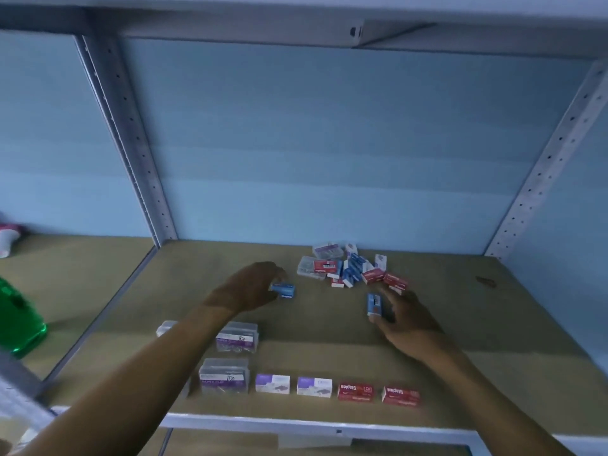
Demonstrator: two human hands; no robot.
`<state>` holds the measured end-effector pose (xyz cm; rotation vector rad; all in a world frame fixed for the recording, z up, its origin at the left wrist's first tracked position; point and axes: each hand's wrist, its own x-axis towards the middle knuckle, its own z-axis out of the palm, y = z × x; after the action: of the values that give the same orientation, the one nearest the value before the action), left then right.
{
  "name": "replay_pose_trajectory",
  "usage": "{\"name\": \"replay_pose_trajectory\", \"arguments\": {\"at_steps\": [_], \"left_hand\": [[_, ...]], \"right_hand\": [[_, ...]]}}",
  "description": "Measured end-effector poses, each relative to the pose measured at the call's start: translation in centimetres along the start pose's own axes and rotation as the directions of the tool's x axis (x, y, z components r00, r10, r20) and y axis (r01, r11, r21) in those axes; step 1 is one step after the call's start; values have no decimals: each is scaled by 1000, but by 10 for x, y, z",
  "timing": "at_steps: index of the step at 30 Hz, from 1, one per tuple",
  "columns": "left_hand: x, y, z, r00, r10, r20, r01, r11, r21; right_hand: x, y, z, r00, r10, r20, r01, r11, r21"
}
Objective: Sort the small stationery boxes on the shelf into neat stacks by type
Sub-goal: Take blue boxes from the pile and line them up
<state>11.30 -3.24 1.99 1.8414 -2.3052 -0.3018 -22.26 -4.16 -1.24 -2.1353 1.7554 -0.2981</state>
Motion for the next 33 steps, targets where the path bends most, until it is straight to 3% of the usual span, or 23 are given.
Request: {"name": "replay_pose_trajectory", "arguments": {"at_steps": [8, 13, 20, 28, 33], "left_hand": [[13, 5, 11, 997, -41, 64, 30, 986, 162], [9, 11, 18, 999, -19, 43, 15, 996, 93], [0, 44, 17, 999, 34, 43, -27, 988, -152], [-15, 89, 12, 988, 81, 130, -35, 945, -326], [-25, 101, 15, 978, 72, 194, -8, 950, -313]], "right_hand": [[9, -5, 14, 999, -42, -14, 42, 998, 38], [5, 0, 13, 990, -140, -10, 140, 988, 72], [-9, 5, 5, 991, -135, -11, 132, 938, 322], [-25, -1, -5, 964, -254, 82, 222, 935, 277], [-31, -1, -2, 949, -292, 121, 259, 938, 232]]}}
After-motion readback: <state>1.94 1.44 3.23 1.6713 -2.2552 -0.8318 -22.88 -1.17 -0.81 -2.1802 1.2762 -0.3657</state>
